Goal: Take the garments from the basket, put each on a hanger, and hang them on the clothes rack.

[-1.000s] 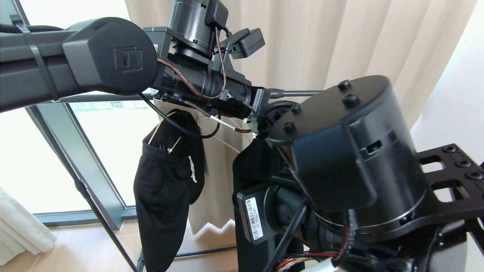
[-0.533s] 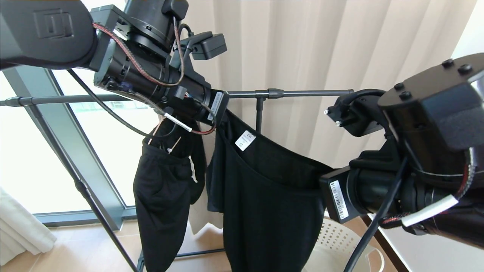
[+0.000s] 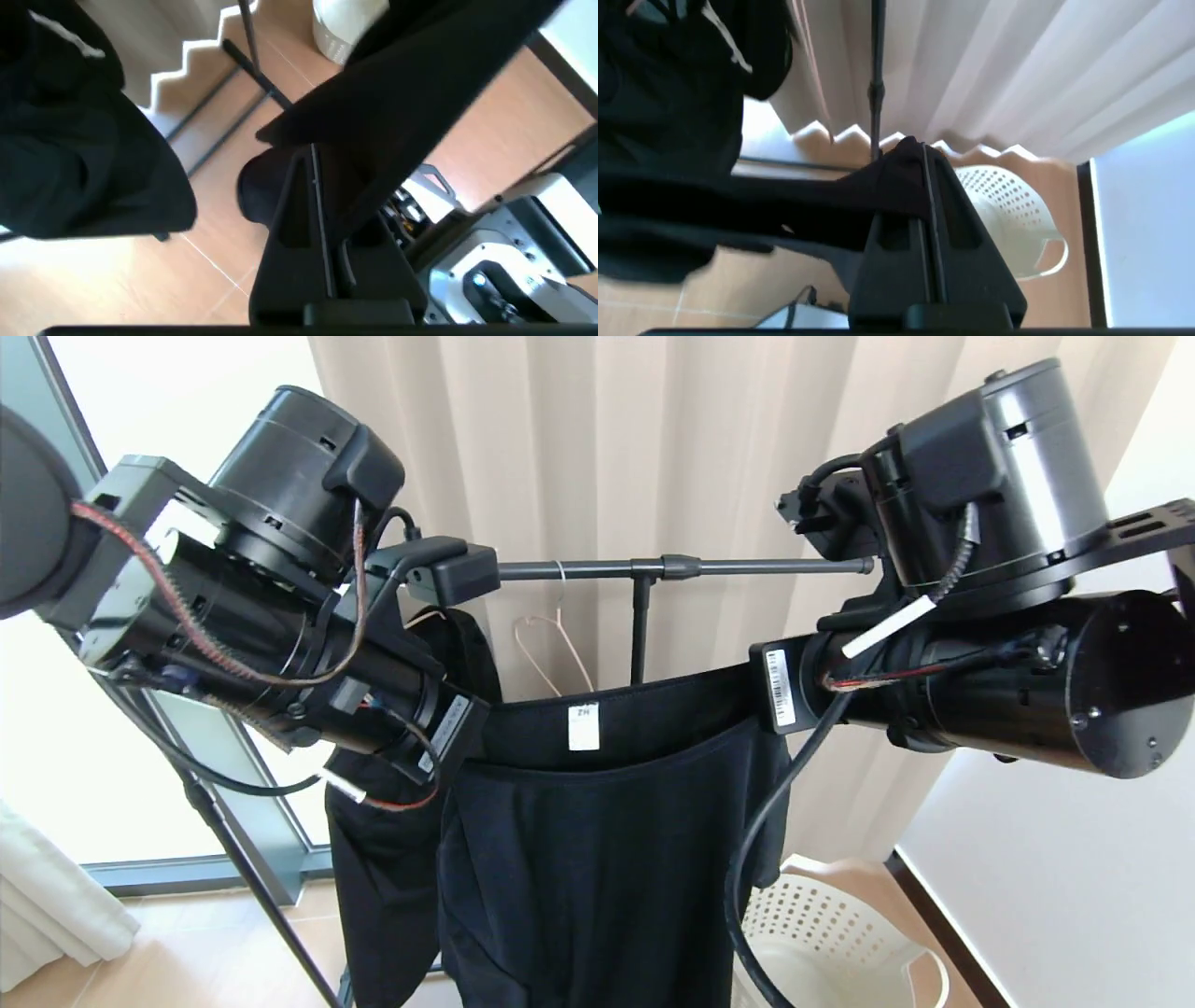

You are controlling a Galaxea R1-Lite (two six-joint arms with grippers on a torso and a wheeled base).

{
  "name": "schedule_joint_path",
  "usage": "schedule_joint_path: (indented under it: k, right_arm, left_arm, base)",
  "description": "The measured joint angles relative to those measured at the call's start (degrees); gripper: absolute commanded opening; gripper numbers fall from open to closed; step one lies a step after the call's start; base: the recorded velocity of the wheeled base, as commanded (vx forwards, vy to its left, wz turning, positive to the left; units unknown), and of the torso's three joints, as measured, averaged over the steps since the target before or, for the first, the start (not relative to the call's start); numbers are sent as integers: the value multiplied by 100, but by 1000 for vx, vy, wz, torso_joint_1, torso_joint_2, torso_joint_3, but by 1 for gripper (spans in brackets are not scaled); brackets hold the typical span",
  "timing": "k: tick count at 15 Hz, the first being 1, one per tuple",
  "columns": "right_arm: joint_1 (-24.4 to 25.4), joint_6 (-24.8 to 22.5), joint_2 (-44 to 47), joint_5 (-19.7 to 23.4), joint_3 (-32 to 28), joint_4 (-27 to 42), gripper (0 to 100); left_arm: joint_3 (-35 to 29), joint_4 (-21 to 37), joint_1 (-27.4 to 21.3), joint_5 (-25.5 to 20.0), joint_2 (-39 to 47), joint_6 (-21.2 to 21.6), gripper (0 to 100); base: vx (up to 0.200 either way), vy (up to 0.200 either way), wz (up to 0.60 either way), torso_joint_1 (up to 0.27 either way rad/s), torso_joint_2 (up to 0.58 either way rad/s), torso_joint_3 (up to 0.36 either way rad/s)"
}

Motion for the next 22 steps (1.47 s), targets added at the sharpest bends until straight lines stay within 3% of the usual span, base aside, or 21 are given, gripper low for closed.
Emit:
schedule_joint_path:
  k: [4,8,10,13,18,22]
  right_arm:
    - [-13,-112,689,16,-778,-173,0]
    - [79,-21,1424,49,-1430,-468,0]
    - [135,-10,1647,95,-1582,-560,0]
    - [179,20,1802,318,-1664,-681,0]
    - [249,257,1802,329,-1635,-652,0]
    - [105,299,1397,301,-1221,-605,0]
  left_arm:
    - [540,-35,-789,-35,-284,-1052,0]
    - [926,-903,-1436,-59,-350,-2330,0]
    - [1056,-1523,-1481,-323,-350,-2461,0]
    - [1193,-1891,-1495,-716,-317,-2650,0]
    - [1464,-2009,-1436,-688,-380,-2736,0]
    - [1712,-1960,-965,-483,-661,-2536,0]
  base:
    - [0,0,0,0,0,0]
    - [0,0,0,0,0,0]
    - [0,0,0,0,0,0]
    - [0,0,0,0,0,0]
    - [0,0,0,0,0,0]
    - [0,0,0,0,0,0]
